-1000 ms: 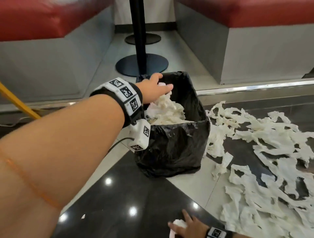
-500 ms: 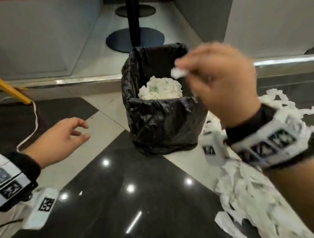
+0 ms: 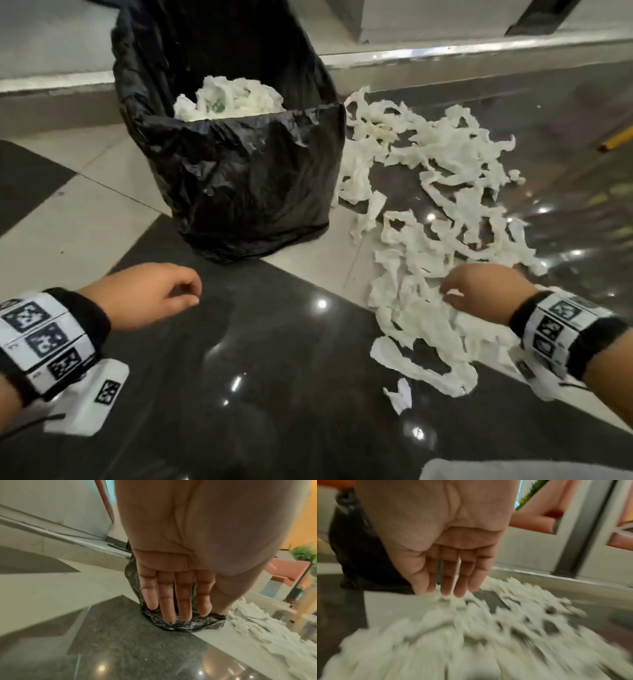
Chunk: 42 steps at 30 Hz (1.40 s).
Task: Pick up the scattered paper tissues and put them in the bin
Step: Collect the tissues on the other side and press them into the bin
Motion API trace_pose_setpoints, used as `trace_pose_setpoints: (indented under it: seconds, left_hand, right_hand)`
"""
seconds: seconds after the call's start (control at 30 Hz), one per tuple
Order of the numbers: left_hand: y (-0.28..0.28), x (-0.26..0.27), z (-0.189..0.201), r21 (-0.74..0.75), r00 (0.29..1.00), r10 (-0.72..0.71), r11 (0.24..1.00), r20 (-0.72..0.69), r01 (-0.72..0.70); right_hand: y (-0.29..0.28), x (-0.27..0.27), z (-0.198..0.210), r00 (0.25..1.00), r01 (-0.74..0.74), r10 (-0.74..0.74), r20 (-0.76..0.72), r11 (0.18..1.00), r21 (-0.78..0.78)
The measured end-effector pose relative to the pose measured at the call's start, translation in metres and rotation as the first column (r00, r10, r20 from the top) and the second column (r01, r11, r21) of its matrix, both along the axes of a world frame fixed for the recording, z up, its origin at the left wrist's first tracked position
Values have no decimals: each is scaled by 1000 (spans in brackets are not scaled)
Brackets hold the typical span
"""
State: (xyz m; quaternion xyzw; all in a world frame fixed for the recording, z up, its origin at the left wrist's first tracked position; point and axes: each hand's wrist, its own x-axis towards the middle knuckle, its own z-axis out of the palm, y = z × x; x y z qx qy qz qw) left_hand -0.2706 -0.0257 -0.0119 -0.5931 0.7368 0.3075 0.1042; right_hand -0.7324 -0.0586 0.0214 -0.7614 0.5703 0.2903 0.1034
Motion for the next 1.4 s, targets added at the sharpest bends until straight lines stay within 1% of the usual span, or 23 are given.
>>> trace_pose_setpoints:
  seconds: [0.07,0.2,0.27,0.37,0.43,0.53,0.57,0.63,0.7,0.77,0.8,0.87,0.93,1.0,1.03,1.07,1.13,1.2,1.23,1.3,1.33,1.37,1.4]
  left_hand:
    - [-10,-13,-9,11,996,27,1000,-90,-26]
    - [-32,-52,-16,21,984,9,1000,-179,-5]
    - [-38,-75,-13,1,973,-25,1000,-229,26]
    - [-40,-98,-10,-25,954,-43,999,-297,37]
    - [-39,-104,-10,-22,956,-67,998,-285,64]
    - [-32,-102,-2,-4,974,-152,988,-169,154]
    - [-29,-99,2,-10,978,-140,990,-152,140]
    - [-22,-90,8,-19,986,-58,998,-158,56]
    - [-15,-80,12,-30,991,8,999,-137,-12]
    - [-8,-74,13,-25,994,63,998,-95,-65]
    - [-7,-74,14,-29,995,74,997,-69,-76]
    - [-5,-75,15,-44,993,117,992,-22,-118]
    - [0,-77,18,-65,976,216,974,-12,-216]
    - [9,-86,21,-72,949,314,947,-6,-314]
    - [14,-93,24,-70,937,349,935,-6,-348]
    - [17,-102,26,-69,929,370,927,-8,-370]
    - [23,-121,32,-67,921,388,920,20,-386]
    - [28,-142,40,-63,923,376,926,85,-372]
    - [28,-152,44,-60,923,368,930,114,-363]
    - [30,-172,54,-47,929,341,940,145,-338]
    - [30,-182,58,-41,937,318,948,147,-315]
    - [31,-191,61,-32,945,291,957,147,-290]
    - [33,-201,61,-23,956,254,967,145,-253]
  right_hand:
    - [33,-41,0,995,93,-88,-54,991,99]
    - [79,-87,39,953,271,-238,-187,947,175]
    - [90,-102,53,941,306,-264,-214,931,197]
    - [86,-107,50,949,283,-238,-206,932,226]
    - [75,-100,36,963,227,-182,-197,946,233]
    - [62,-82,8,989,128,-111,-93,973,191]
    - [58,-75,1,995,93,-87,-43,980,177]
    - [54,-64,-9,998,31,-41,55,986,166]
    - [50,-53,-17,991,-128,120,60,978,166]
    - [54,-49,-31,946,-323,321,49,919,225]
    - [57,-49,-41,923,-378,381,45,883,276]
    - [61,-54,-60,892,-436,448,58,821,368]
    - [58,-58,-75,858,-489,510,66,769,412]
    - [46,-60,-83,817,-556,567,107,726,404]
    - [37,-57,-85,809,-577,569,145,724,379]
    - [26,-53,-86,809,-586,558,185,738,334]
    - [1,-42,-82,832,-540,471,294,810,229]
    - [-25,-35,-69,854,-374,280,439,916,143]
    - [-36,-32,-59,838,-268,176,516,958,107]
    - [-50,-29,-34,755,-92,24,655,993,70]
    - [-55,-30,-22,708,-24,-46,705,996,90]
    - [-58,-30,-12,658,11,-90,747,994,110]
    - [-59,-31,-1,627,25,-118,770,991,131]
